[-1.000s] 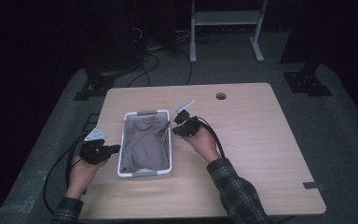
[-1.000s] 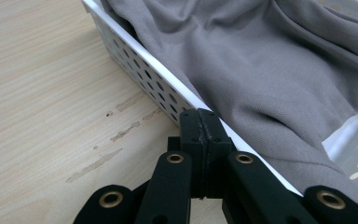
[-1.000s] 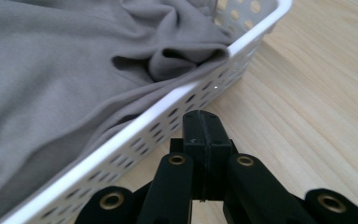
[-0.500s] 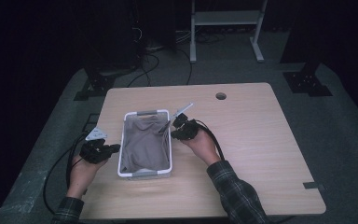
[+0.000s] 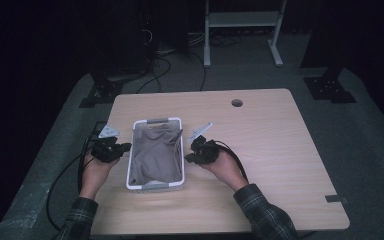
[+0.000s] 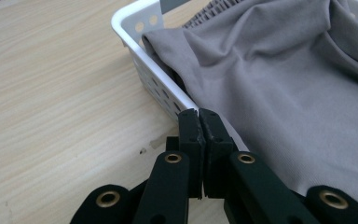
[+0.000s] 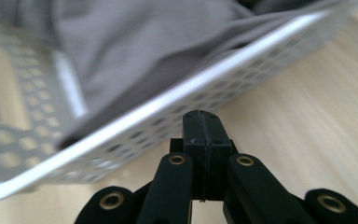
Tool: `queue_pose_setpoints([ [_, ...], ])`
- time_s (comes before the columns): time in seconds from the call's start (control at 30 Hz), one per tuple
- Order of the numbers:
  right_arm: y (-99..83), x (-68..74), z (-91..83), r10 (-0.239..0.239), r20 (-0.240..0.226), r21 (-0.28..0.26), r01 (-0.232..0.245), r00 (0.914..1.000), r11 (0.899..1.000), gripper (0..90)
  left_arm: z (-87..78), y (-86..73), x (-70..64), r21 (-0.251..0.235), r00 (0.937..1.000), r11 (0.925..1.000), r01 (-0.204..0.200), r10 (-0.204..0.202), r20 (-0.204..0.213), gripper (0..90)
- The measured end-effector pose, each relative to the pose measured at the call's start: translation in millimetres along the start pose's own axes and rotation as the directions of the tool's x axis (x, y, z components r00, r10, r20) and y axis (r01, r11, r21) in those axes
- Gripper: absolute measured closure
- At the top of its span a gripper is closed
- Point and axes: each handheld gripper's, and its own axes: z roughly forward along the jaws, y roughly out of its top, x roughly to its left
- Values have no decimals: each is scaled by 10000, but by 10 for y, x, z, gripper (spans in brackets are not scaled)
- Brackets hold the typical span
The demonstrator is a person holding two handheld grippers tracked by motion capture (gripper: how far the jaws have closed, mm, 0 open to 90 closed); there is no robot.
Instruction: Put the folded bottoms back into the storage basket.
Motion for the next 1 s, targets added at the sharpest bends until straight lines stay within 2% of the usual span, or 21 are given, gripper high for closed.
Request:
queue_pose_setpoints([
  [0.1, 0, 62, 5, -182, -327, -114, 178, 9993, 9998, 899, 7, 12, 6, -60, 10000, 10000, 76, -76, -15, 889],
  [0.13, 4, 80, 8, -314, -216, 1, 314, 9993, 9995, 899, 9, 13, 8, -81, 10000, 9999, 84, -84, -13, 889],
  [0.23, 1, 105, 19, -307, -361, 4, 307, 9989, 9995, 899, 9, 10, 21, -102, 9999, 9999, 108, -107, 14, 893],
  [0.37, -6, 105, 27, -407, -338, -6, 407, 9986, 9992, 899, 8, 9, 24, -102, 9999, 9999, 102, -102, 20, 893],
  [0.57, -45, 53, -17, -199, -97, -137, 198, 9998, 9997, 891, -22, -25, 50, -177, 9999, 9998, 115, -116, -46, 877],
  [0.6, -58, 38, -42, -185, 21, -257, 186, 9998, 9995, 810, -31, -37, 60, -198, 9999, 9997, 163, -165, -53, 860],
  [0.67, -88, -4, -94, -106, 115, -417, 110, 9999, 9991, 743, -57, -69, 91, -251, 9996, 9993, 259, -262, -130, 817],
  [0.8, -164, -94, -207, 192, 519, -729, -154, 9985, 9972, 551, -119, -140, 155, -321, 9986, 9984, 458, -466, -239, 720],
  [0.87, -207, -141, -261, 278, 680, -757, -226, 9973, 9969, 489, -138, -172, 187, -339, 9982, 9979, 550, -558, -238, 666],
  [0.93, -254, -194, -304, 332, 787, -716, -276, 9963, 9971, 397, -146, -193, 213, -325, 9972, 9969, 720, -726, -187, 572],
  [1.0, -303, -248, -350, 485, 949, -648, -425, 9943, 9970, 309, -157, -218, 234, -317, 9961, 9962, 813, -823, -315, 510],
])
